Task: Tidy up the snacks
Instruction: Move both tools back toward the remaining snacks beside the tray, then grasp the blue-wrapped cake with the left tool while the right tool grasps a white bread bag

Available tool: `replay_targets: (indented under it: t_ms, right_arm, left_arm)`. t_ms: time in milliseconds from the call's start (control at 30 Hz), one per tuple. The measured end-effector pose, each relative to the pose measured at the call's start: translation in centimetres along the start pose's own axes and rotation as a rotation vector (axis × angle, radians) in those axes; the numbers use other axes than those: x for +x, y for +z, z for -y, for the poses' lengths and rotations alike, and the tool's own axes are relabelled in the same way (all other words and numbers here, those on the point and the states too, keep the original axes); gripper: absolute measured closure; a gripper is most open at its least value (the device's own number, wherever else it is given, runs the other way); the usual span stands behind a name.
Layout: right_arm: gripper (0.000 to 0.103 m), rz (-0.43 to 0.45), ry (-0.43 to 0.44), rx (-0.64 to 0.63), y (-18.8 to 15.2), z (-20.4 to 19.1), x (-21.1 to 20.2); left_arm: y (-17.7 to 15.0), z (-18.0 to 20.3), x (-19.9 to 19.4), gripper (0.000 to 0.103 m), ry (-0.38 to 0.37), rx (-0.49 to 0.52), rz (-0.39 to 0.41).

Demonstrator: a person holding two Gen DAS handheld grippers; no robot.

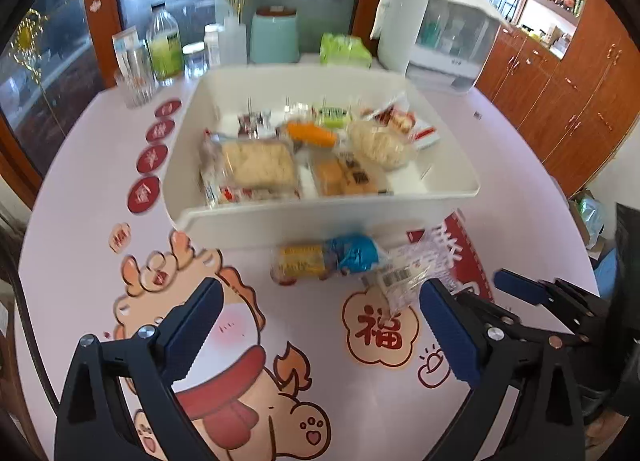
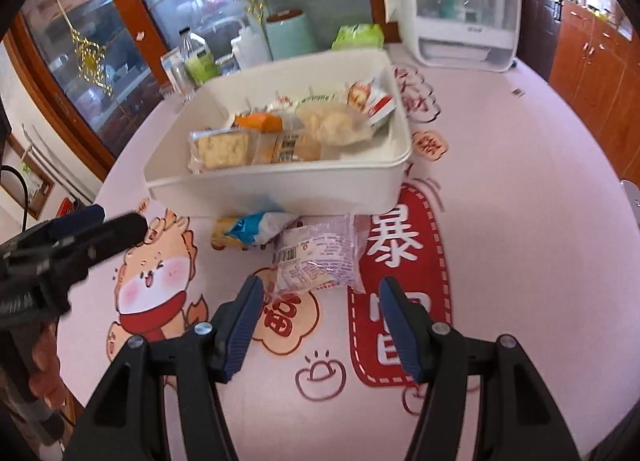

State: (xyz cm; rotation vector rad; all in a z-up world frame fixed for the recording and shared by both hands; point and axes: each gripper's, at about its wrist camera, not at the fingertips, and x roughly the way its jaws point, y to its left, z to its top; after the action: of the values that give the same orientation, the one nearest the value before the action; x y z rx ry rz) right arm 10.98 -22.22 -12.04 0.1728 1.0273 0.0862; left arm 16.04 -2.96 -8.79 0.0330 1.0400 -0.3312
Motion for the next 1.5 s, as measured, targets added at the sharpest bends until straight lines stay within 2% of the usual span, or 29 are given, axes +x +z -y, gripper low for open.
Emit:
replay_targets:
  t_ms: [100,267,500,567,667,800,1033,1100,1267,1300,1367,1500]
  right_arm:
    - [0.042,-0.037,0.035,0.007,0.4,0.2,2.6]
    - [0.038,-0.086,0.004,-0.001,1.1,0.3,6.5]
    - [0.034,-0.098,0.089,-0.031,1.4,-0.1,9.0]
    - [0.034,-0.098,0.11,-0.036,1.4,0.1,9.3]
    - [0.042,-0.096,0.134,-0.04,1.3,0.6,9.1]
    - [0.05,-0.087,0.108,-0.063,0.9,1.6,7.9]
    - [0.051,-0.096,0.09,-0.007,-0.4,4.8,6.4]
    - [0.051,-0.098,0.092,0.007,-0.8,5.4,6.1]
    - [0.051,-0.098,0.099,0.025,-1.0,6.2,5.9]
    - [0.051,-0.098,0.1,0.026,-0.9,6.3,5.9]
    - [0.051,-0.099,0.099,0.027,-1.0,6.3,5.9]
    - [0.051,-0.1,0.093,0.015,-1.0,6.3,5.8]
  left_arm:
    - [-0.3,-0.3,1.5,0.005,0.01,-0.015,-0.022]
    - [0.1,-1.1,3.3,0.005,0.015,-0.065,-0.044]
    - [1.0,-0.7,5.3,0.005,0.028,-0.09,-0.062]
    - [1.2,-0.4,6.1,0.005,0.026,-0.091,-0.073]
    - [1.4,0.3,7.3,0.005,0.02,-0.082,-0.102]
    - [1.3,1.4,9.1,0.005,0.024,-0.068,-0.138]
    - [0.9,3.4,11.8,0.006,0.027,-0.053,-0.175]
    - [0.9,3.8,12.5,0.014,0.034,-0.054,-0.184]
    - [1.0,5.2,13.3,0.016,0.125,-0.043,-0.17]
    - [1.0,5.5,13.4,0.025,0.169,-0.041,-0.174]
    - [1.2,6.1,13.6,0.035,0.221,-0.024,-0.185]
    - [1.1,7.3,14.1,0.045,0.221,-0.015,-0.214]
